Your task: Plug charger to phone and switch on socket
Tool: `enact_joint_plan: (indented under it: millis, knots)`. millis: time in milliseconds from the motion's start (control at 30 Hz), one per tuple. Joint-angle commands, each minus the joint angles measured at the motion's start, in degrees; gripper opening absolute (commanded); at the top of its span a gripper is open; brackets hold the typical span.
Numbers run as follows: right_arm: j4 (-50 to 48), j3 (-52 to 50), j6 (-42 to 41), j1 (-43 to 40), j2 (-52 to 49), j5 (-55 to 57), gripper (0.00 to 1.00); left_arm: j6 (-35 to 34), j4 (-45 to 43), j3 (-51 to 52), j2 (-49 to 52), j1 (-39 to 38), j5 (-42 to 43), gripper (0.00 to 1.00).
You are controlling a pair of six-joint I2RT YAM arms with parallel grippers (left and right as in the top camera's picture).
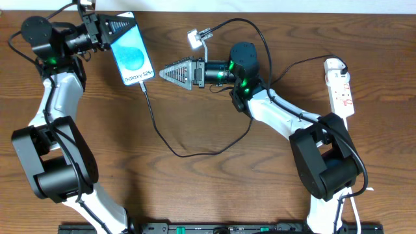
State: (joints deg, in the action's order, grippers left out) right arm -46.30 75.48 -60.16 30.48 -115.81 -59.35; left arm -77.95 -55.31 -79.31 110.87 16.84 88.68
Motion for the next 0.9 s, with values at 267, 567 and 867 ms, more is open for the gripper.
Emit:
enact_joint_plan:
  millis: [267, 567, 867]
  knots:
    - [20.72, 0.74, 11.74, -3.41, -0.07, 4.59, 0.99, -0.31, -0.26, -0.74, -1.42, 1.49, 1.33, 0.07]
    - [42.01, 0.76, 21.90, -4.57, 0.20, 15.39, 0.99, -0.31, -0.24, -0.74, -1.42, 1.46, 1.33, 0.07]
    - [57.59, 1.01, 28.83, -6.03, 5.88, 29.00, 0.99, -0.28, -0.24, -0.72, -1.42, 1.46, 1.33, 0.08]
